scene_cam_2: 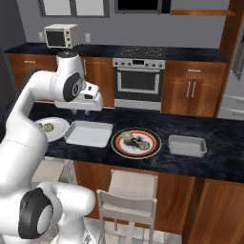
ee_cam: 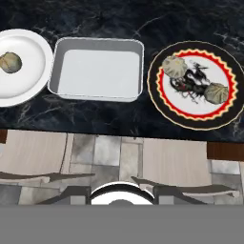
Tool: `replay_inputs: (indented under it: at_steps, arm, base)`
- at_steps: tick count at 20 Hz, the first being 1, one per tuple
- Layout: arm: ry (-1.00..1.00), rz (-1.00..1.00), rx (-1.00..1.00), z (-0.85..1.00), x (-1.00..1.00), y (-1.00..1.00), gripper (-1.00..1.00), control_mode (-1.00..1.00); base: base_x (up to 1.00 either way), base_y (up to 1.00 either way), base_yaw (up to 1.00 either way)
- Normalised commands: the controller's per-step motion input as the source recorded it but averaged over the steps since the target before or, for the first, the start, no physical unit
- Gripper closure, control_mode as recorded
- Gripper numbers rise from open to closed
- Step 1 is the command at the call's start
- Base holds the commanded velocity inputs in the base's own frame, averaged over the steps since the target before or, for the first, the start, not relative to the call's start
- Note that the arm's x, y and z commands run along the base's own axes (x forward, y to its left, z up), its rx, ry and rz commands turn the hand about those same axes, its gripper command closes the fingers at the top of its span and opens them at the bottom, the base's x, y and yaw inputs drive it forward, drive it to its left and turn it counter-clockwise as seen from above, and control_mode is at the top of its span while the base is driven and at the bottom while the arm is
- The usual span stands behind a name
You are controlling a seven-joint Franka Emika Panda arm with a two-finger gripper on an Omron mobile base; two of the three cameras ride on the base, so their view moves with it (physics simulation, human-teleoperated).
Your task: Place two dumplings into each of the tupperware containers and then place the containers in the fridge.
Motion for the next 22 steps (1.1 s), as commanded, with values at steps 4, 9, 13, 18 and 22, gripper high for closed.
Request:
replay_inputs:
  at_steps: [4,9,13,18,22]
  arm:
    - [0.00,0.03,0.00,-0.02,-0.05,0.08,-1.00,-1.00]
    - [0.00,0.11,0.00,-0.21,0.02,0.73,-1.00,-1.00]
    - [0.00,0.30,0.00,-0.40,0.18,0.96,-1.00,-1.00]
    - [0.02,0.42,-0.05,-0.49,0.36,0.68,-1.00,-1.00]
    - [0.05,0.41,-0.09,-0.53,0.25,0.53,-1.00,-1.00]
  base:
    - [0.00,0.00,0.00]
    - [0.00,0.00,0.00]
    - [0.00,0.00,0.00]
    - [0.00,0.00,0.00]
    - [0.00,0.00,0.00]
